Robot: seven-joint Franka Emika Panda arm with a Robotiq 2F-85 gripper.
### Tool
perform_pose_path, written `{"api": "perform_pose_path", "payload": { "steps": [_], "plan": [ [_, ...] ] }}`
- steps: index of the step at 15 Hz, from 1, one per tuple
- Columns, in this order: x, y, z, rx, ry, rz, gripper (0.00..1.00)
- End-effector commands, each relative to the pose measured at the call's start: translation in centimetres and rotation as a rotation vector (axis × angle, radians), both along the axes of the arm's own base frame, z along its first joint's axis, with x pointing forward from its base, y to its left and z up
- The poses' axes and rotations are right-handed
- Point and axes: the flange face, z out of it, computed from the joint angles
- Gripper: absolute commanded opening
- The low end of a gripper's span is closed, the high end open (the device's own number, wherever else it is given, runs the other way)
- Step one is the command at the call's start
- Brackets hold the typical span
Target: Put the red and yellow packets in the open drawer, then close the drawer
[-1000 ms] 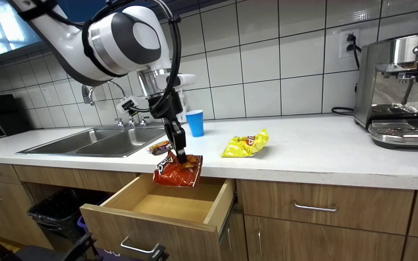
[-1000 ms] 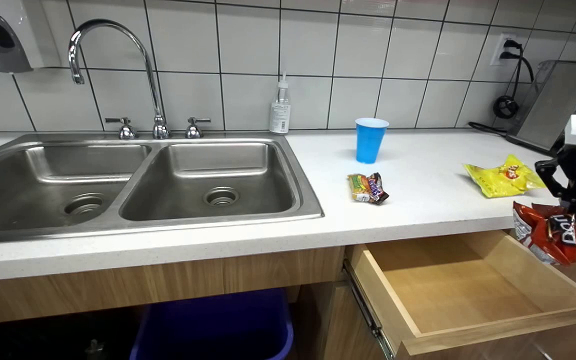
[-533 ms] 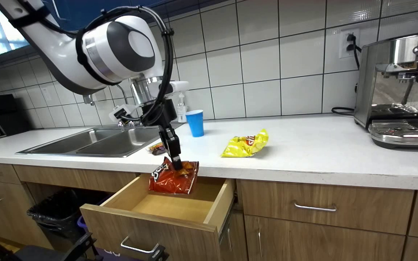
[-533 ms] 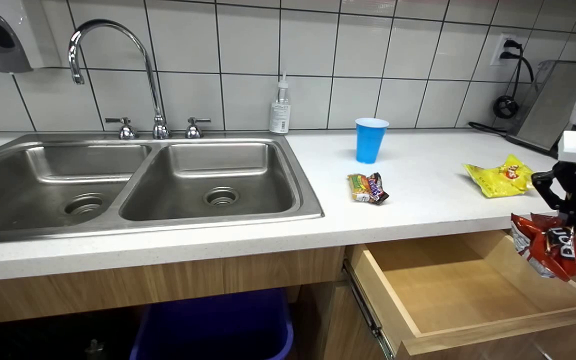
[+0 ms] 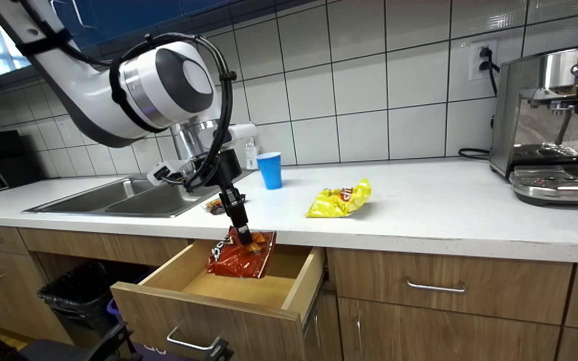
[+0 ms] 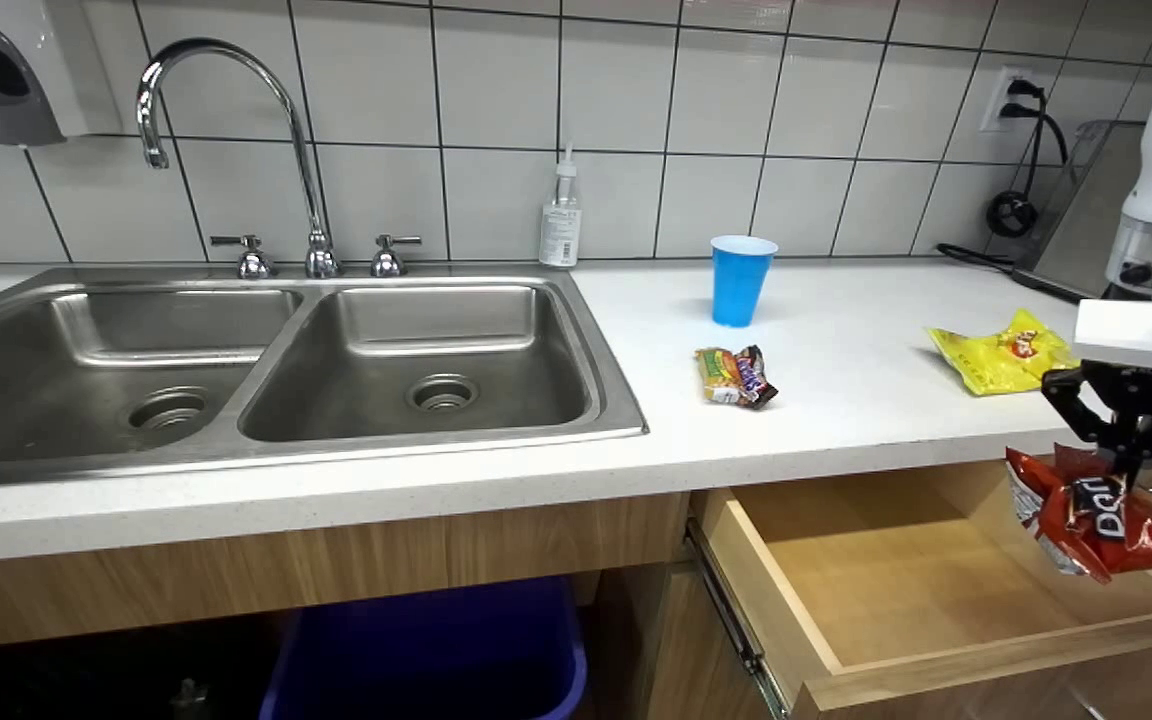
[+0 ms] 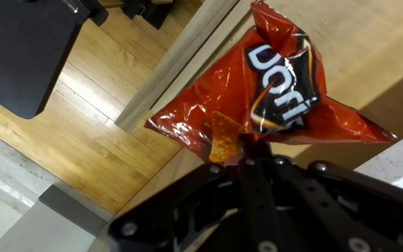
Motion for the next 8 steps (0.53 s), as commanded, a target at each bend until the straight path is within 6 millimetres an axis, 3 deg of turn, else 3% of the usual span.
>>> {"api": "perform_pose_path", "payload": {
  "steps": [1, 8],
  "plan": [
    [0.8, -0.2, -1.1, -0.033, -0.003, -0.040, 0.00],
    [2.0, -0.8, -2.9, -0.048, 0.011, -0.111, 0.00]
  ]
}}
